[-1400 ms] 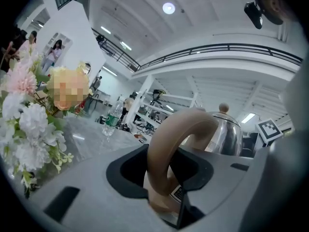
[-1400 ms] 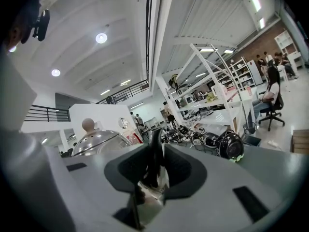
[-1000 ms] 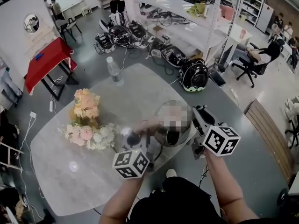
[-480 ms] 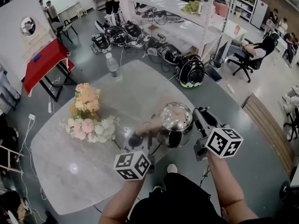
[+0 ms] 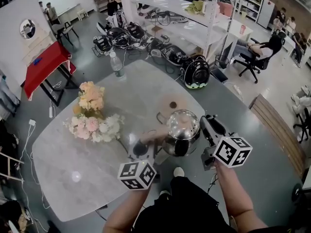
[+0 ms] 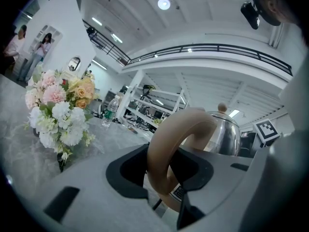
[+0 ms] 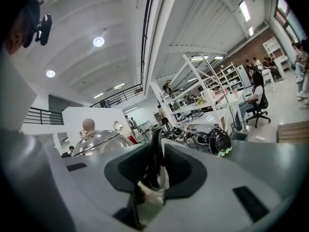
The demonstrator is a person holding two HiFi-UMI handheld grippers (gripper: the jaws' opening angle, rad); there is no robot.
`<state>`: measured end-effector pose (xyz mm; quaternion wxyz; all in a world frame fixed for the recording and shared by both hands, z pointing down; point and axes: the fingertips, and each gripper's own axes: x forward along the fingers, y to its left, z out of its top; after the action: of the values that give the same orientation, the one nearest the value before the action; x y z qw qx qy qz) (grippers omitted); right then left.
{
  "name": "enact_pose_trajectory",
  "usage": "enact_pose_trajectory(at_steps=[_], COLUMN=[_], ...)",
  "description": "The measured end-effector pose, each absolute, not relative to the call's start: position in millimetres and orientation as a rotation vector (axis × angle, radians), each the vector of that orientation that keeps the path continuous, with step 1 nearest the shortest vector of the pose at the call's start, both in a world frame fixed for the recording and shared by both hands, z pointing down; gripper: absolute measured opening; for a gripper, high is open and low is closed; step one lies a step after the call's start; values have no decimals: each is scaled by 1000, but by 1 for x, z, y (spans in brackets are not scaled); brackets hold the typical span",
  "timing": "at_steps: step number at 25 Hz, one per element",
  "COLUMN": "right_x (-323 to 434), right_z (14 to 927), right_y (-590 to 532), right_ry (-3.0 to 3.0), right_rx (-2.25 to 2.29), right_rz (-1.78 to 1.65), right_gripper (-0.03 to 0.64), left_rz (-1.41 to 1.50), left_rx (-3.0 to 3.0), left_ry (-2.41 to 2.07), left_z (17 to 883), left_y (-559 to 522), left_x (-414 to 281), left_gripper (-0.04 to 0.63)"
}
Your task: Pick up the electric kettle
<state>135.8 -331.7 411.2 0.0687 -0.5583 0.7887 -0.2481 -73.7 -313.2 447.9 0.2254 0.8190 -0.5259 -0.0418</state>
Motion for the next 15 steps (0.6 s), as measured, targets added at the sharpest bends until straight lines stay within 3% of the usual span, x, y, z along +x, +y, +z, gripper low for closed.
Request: enact_pose_trajectory(at_steps=[15], right_x=[131], right_z=[418], right_y=[-279], right_ry=[2370], right_rx=[-1681], right_rz=[-742], right_gripper=[89], left_rz=[-128], left_rx=[2255], left_ry=[-1440], left_z=[454], left_y=[-263], left_x=[-79], left_gripper=[121])
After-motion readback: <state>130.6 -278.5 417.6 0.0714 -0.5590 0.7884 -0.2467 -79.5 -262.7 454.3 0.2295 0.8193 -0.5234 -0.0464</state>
